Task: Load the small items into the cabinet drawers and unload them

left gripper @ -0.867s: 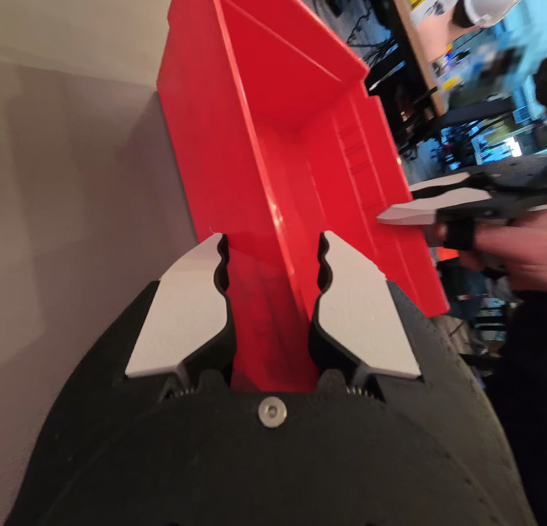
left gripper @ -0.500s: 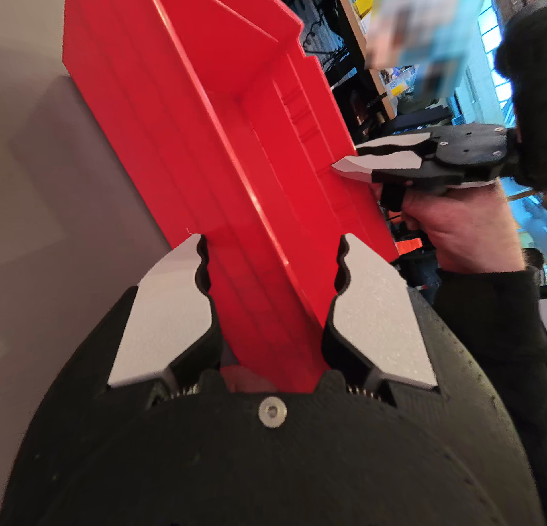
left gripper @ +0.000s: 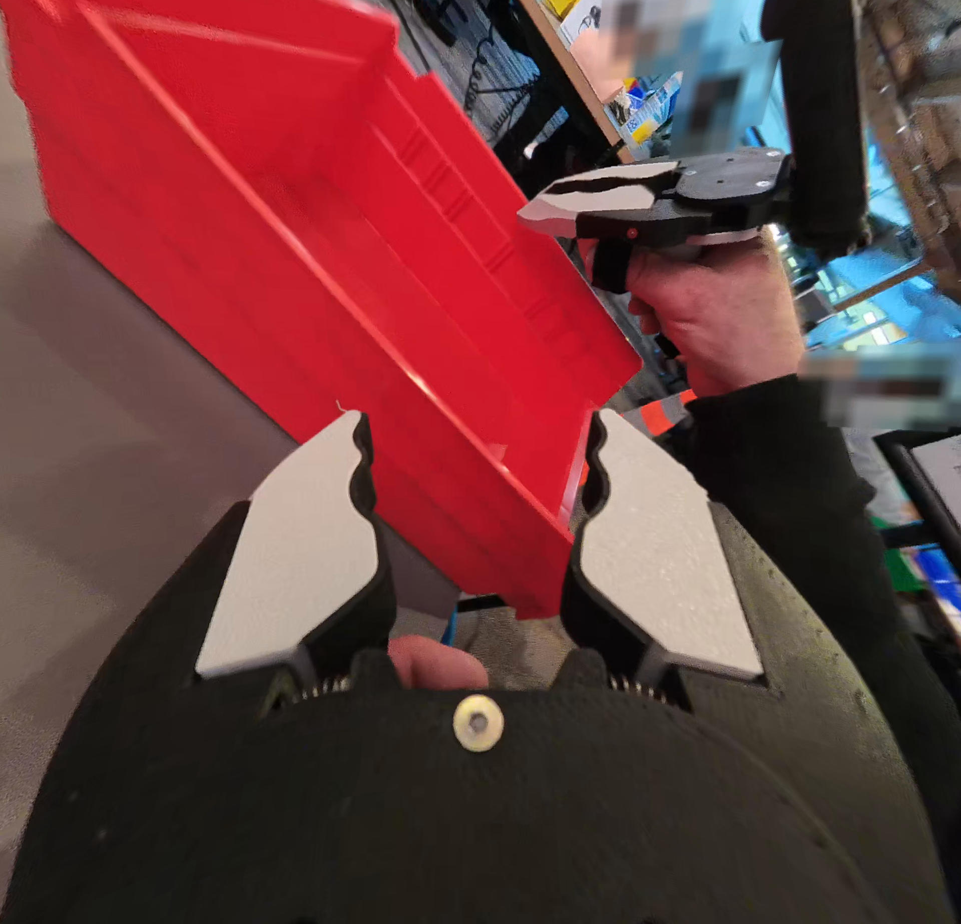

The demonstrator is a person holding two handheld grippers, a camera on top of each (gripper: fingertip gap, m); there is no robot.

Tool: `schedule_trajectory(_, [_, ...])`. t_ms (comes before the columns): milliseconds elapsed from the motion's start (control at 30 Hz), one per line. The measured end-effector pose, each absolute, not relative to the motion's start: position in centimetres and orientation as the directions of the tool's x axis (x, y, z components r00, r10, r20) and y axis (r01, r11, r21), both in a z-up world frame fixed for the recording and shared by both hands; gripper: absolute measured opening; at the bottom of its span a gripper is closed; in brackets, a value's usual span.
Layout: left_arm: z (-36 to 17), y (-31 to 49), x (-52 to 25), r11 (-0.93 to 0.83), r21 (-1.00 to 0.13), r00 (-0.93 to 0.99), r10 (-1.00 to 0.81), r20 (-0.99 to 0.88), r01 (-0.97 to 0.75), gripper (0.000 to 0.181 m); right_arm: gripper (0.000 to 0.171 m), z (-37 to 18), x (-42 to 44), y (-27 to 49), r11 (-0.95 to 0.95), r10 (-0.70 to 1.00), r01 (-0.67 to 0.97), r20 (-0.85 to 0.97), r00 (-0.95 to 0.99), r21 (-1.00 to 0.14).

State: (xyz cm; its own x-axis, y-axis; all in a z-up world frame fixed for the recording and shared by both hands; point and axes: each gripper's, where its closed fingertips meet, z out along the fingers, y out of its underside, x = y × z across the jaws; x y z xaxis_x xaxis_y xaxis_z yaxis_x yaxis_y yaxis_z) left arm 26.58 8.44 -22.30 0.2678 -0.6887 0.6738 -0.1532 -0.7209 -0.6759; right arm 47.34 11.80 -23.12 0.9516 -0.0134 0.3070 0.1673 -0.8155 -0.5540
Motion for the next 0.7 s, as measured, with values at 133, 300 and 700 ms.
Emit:
schedule_trajectory(133, [-18.0, 9.7, 22.5, -0.576, -0.798, 0.313, -0.802, 0.509, -0.177, 0.079, 0.03, -21.6, 46.9, 12.4, -0.783, -0.012, 0.187, 0.315, 0.949, -0.593])
schedule_trajectory(300, [-14.3, 15.7, 10.4, -0.244, -0.877, 0.521, -0.854, -0.008, -0.414, 0.081, 0.039, -18.5, 44.9, 13.7, -0.707, -0.001, 0.239, 0.339, 0.941, -0.665])
schedule_trajectory(700, [-14.0, 24.4, -26.3, -0.425, -0.829, 0.898, -0.395, -0.192, -0.364, 0.089, 0.05, -16.9, 36.3, 16.9, -0.642, 0.173, 0.363, 0.334, 0.926, -0.676])
